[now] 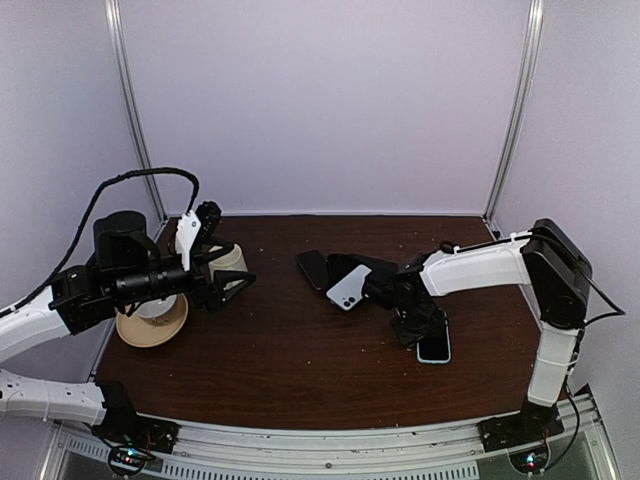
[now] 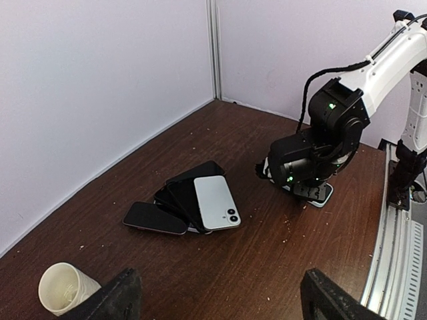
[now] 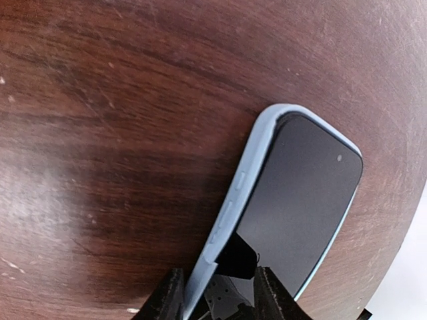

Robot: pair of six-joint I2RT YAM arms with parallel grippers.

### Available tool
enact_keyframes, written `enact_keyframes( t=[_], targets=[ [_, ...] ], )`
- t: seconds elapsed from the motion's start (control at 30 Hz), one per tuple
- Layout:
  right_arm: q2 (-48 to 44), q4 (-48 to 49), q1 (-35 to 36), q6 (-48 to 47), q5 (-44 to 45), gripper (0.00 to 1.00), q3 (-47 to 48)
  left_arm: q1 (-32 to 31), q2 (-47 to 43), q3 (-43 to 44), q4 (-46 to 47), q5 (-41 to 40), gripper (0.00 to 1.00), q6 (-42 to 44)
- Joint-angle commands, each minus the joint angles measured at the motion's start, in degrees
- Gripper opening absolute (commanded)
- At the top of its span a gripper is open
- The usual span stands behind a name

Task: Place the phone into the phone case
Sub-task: Adjust the phone with the phone case at the center of the board.

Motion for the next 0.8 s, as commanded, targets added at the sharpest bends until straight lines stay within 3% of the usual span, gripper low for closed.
enact_keyframes(
  t=[0.0,0.53,0.67,0.77],
  targets=[
    [-0.96,-3.27,-1.73,-0.59,1.78,0.36,-3.06,0.32,-0.5,0.75,1.69,-0.3,0.86,0.76],
    [-3.43,-4.51,-3.58,-2.61,1.38,0.36,-1.05,0.34,-0.49,0.71,1.52,-0.2,0.86,1.01],
    [-7.02,-4.54,-2.96,-6.27,0.39,0.44,3.31,0.27,-0.41,0.8,1.48,-0.38,0.86,1.16],
    [-12.9,3.52,-3.1,-8.73,-6.92,0.62,4.91,0.29,-0.24,0.72,1.43,-0.27,0.86,1.24]
  ],
)
